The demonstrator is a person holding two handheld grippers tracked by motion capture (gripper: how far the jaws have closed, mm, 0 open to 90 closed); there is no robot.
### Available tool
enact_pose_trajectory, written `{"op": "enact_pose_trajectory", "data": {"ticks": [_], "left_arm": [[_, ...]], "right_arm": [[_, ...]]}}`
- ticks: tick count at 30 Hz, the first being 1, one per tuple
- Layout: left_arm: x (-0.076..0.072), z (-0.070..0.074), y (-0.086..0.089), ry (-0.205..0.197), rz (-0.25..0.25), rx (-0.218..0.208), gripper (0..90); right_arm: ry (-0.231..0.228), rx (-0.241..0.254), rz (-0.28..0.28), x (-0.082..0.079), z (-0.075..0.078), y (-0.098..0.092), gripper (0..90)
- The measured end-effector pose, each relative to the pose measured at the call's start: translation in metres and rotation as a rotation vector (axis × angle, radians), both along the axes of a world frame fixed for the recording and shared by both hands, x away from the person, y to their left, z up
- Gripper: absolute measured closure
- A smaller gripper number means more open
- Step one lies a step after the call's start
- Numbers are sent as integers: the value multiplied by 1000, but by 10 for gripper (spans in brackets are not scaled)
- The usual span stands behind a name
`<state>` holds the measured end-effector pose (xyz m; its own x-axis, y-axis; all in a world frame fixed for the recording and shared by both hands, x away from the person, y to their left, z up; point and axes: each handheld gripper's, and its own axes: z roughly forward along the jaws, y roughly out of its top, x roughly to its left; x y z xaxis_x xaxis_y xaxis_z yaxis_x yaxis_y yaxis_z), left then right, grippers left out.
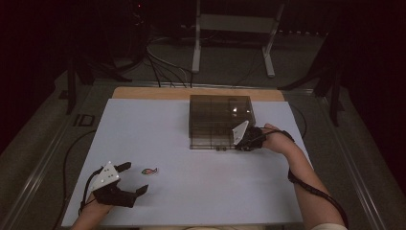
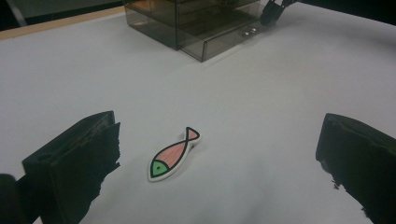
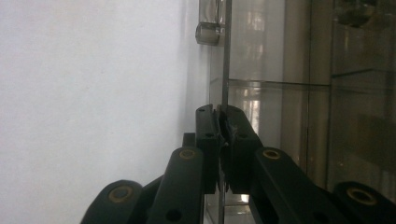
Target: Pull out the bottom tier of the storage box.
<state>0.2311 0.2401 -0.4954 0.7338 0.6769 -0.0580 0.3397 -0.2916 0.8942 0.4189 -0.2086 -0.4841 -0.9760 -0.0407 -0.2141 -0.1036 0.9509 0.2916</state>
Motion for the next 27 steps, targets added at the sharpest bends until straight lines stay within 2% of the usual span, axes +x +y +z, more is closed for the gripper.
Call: {"op": "enact_pose_trajectory", "data": {"ticks": [19,27], "left_arm": [[0,0,0,-2,0,1,0],[0,0,0,-3,-1,3,0]], "right_arm": [[11,9,-12,-14,0,1,867],[6,3,2,-20,0,2,866]]}}
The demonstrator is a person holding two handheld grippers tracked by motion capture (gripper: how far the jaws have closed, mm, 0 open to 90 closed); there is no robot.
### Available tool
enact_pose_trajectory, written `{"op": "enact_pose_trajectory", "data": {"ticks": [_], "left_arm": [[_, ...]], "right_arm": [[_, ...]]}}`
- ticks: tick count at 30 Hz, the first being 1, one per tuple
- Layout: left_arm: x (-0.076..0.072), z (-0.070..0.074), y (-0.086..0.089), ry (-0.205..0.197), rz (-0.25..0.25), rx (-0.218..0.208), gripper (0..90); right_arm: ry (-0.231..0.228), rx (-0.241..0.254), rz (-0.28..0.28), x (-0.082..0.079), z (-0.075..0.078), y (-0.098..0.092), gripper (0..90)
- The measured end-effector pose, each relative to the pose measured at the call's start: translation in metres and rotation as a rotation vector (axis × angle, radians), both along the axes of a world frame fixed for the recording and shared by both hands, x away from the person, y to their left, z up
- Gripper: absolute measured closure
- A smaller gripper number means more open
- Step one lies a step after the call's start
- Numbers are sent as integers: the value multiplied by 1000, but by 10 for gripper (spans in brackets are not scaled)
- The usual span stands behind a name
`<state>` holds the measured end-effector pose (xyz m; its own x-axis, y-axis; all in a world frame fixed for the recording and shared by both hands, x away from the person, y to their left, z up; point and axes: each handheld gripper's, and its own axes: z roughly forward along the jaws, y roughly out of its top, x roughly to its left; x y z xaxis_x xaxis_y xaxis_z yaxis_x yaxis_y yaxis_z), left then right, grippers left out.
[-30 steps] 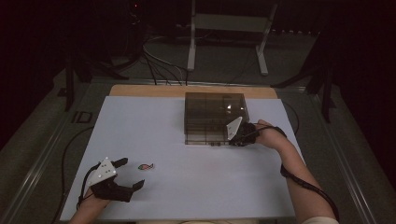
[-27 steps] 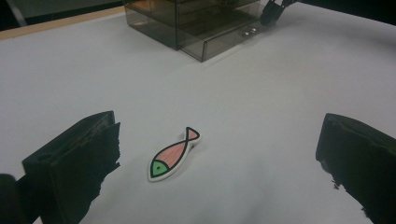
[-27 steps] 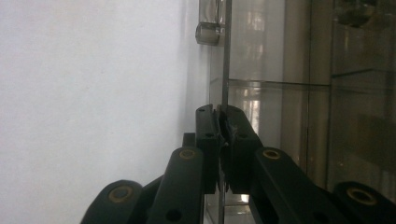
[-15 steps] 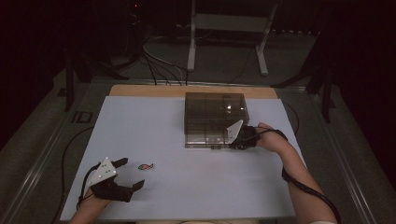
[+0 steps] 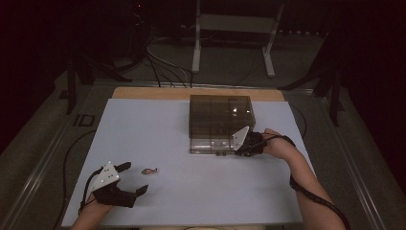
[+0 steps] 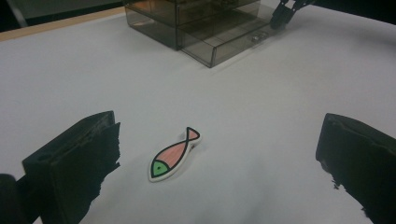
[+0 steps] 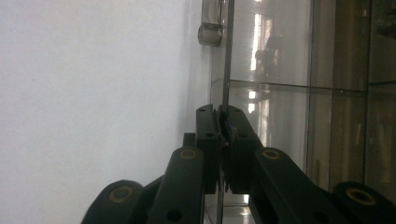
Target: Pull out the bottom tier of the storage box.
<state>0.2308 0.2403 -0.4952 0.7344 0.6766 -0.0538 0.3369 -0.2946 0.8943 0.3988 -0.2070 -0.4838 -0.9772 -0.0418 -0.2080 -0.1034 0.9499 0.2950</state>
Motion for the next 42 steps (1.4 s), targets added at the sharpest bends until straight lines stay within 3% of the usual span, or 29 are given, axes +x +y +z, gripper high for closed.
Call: {"op": "enact_pose_trajectory", "data": {"ticks": [18,24,42], "left_arm": [[0,0,0,1,1,3,0],[0,0,0,2,2,0,0],[0,0,-1,2,1,7,0]], "right_arm": [[2,18,21,-9,0,-5,866],[-17,24,43,-8,-1,-7,863],[25,56,-8,-6,-2,-9,862]]}}
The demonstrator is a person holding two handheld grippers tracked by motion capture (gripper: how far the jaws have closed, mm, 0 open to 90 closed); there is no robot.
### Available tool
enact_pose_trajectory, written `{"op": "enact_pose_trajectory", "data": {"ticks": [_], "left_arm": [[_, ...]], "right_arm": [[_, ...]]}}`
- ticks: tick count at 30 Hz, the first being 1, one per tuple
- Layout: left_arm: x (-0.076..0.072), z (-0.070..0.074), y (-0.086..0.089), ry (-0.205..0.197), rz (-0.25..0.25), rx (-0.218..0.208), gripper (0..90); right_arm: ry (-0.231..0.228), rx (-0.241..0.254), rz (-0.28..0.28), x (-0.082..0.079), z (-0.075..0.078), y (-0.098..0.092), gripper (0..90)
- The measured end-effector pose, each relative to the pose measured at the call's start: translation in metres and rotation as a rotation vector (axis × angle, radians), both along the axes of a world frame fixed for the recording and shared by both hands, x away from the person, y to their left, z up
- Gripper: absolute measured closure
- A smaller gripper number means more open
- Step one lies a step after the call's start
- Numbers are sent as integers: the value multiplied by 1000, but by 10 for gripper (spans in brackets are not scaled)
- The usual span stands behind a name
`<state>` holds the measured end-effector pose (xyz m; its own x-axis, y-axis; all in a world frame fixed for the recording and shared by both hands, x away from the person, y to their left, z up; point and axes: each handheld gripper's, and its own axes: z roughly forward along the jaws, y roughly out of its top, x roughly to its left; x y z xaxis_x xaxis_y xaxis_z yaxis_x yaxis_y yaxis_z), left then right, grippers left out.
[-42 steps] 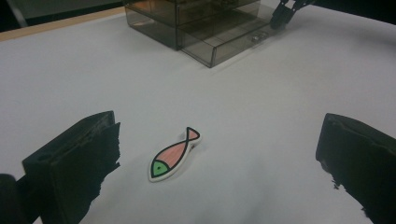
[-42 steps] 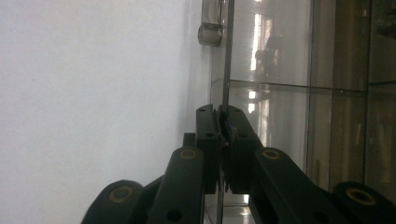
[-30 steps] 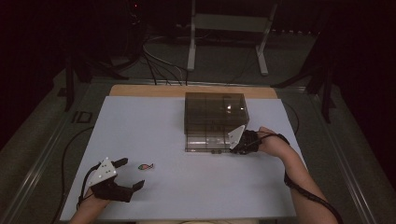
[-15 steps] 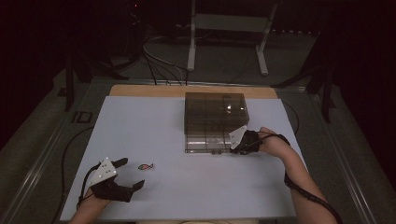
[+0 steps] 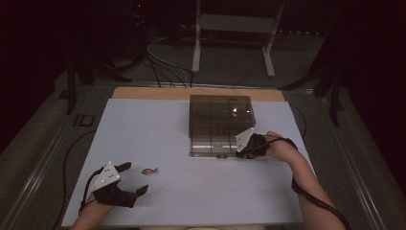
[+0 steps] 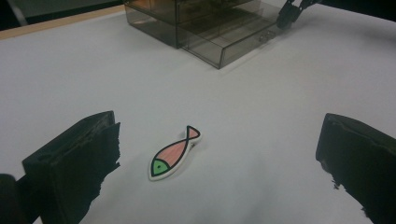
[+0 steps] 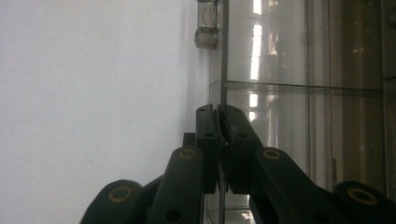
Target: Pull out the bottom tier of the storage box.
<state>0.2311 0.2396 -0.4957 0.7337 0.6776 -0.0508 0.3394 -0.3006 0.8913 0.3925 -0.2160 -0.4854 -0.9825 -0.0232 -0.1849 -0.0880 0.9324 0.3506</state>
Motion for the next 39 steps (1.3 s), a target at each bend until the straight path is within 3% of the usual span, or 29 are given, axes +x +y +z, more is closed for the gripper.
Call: {"op": "enact_pose_trajectory", "data": {"ticks": [5,7,10,17,22,27,32,38,39], "left_arm": [[0,0,0,-1,0,-1,0],[0,0,0,-2,0,-2,0],[0,0,0,-1,-1,0,0],[0,0,0,-2,-1,1,0],[0,0,0,-2,-2,0,0],[0,0,0,-2,-1,-2,0],[0,0,0,-2,-1,-3,0],[0,0,0,-2,-2,-2,0],[0,0,0,-1,-1,-2,0]], "right_arm": [[-1,0,2,0,0,0,854],[14,11,-33,0,1,0,759],[3,72,-81,1,4,-3,611],[15,188,-171,2,10,-6,406],[33,259,-280,6,11,-6,213],[36,324,-319,4,13,-7,157],[36,365,-349,-1,14,-11,157],[29,398,-440,-3,16,-19,158],[18,395,-478,-3,15,-21,162]]}}
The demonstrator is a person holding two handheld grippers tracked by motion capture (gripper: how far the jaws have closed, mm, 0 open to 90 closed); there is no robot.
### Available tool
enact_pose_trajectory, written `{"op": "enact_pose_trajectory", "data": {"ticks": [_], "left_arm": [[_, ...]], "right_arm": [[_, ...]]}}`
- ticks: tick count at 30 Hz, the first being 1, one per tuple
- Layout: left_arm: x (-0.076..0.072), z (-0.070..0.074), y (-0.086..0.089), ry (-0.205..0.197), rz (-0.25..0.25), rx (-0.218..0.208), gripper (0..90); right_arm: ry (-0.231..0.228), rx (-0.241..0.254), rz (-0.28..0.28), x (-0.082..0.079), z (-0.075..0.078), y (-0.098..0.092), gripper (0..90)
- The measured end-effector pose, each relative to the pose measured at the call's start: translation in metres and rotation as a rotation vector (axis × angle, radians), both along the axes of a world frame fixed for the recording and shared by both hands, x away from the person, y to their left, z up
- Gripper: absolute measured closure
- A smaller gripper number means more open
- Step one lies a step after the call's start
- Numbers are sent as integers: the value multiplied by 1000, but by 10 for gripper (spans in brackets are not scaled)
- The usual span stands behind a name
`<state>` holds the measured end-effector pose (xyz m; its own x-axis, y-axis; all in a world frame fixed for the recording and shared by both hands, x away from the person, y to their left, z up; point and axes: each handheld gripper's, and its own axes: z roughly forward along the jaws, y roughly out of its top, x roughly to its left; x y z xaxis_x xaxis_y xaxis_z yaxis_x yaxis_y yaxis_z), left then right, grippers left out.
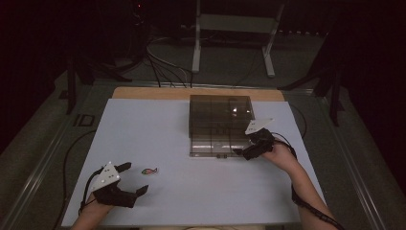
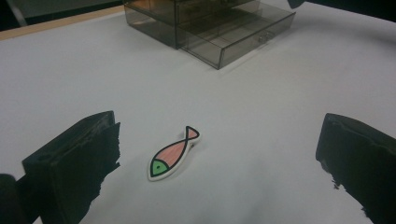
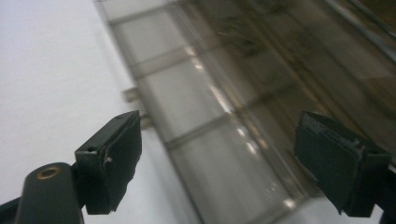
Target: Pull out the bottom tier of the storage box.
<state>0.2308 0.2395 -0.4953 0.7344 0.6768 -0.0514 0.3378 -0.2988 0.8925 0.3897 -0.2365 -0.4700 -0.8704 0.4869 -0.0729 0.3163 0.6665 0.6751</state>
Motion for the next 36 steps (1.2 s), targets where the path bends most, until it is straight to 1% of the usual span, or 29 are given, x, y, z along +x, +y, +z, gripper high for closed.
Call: {"op": "enact_pose_trajectory", "data": {"ticks": [2,3,4,6,7,10,11,13,14,16,19,23,26,29,30,31,34,35,36], "left_arm": [[0,0,0,0,0,0,0],[0,0,0,0,0,-1,0],[0,0,0,-1,0,-1,0],[0,0,0,0,0,-1,0],[0,0,0,-1,0,-1,0],[0,0,0,0,-1,-1,0],[0,0,0,0,-1,-1,0],[0,0,0,1,-1,-2,0],[0,0,0,1,0,-2,0],[0,0,0,1,-1,-2,0],[0,0,0,3,0,-3,0],[1,0,0,3,0,-1,0],[1,0,0,5,0,-2,0],[1,0,0,5,-1,-1,0],[1,0,0,5,-1,-1,0],[1,-1,0,6,-3,-2,0],[1,-1,0,7,-4,-2,0],[1,-1,0,6,-3,-2,0],[1,-1,0,7,-3,-2,0]], "right_arm": [[9,2,-28,0,0,-3,161],[-3,10,-51,-2,0,-4,161],[-3,25,-69,-3,0,-6,161],[6,57,-85,-5,0,-9,161],[12,74,-88,-7,0,-10,160],[16,104,-99,-13,0,-14,161],[16,104,-99,-13,0,-14,161],[29,135,-92,-16,-1,-17,161],[36,154,-99,-19,-2,-20,160],[37,176,-97,-23,-4,-22,160],[30,198,-108,-29,-7,-26,160],[43,220,-122,-37,-9,-30,153],[30,229,-133,-44,-9,-32,149],[25,239,-129,-51,-9,-33,145],[25,239,-129,-51,-9,-33,145],[17,248,-127,-59,-9,-33,135],[3,237,-126,-67,-11,-34,118],[3,237,-126,-67,-11,-34,118],[16,250,-119,-71,-13,-35,103]]}}
